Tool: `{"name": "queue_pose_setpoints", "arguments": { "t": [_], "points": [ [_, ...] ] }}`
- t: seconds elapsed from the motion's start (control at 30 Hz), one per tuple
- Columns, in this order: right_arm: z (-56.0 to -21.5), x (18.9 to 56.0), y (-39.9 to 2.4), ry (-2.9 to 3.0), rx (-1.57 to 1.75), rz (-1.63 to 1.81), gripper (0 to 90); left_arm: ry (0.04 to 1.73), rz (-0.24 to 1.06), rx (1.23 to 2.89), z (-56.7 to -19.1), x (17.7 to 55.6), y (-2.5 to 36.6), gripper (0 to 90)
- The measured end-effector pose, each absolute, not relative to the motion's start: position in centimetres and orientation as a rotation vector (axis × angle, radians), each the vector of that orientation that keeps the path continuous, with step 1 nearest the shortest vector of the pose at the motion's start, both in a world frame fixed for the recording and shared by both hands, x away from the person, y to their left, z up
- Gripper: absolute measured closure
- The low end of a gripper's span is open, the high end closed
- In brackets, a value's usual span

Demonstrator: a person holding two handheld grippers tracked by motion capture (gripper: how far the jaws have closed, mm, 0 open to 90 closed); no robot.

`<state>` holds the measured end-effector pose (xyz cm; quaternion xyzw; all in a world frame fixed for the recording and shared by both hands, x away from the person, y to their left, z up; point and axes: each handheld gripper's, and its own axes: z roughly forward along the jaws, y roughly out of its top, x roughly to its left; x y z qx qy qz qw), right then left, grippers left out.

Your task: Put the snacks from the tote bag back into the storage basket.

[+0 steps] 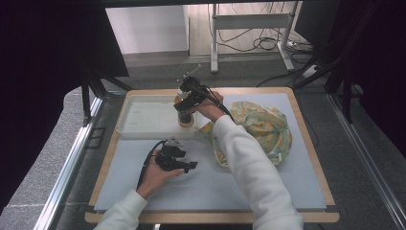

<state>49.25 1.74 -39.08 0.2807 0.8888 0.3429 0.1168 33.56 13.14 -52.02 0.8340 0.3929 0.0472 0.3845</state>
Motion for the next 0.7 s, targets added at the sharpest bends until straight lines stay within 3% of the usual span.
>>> {"name": "queue_pose_setpoints", "arguments": {
  "t": [0.7],
  "points": [
    [-42.8,49.6,1.3,2.636,0.848,0.928,28.9,1.006,0.133,2.13,-52.1,33.6,13.3,29.5]
  ]
}}
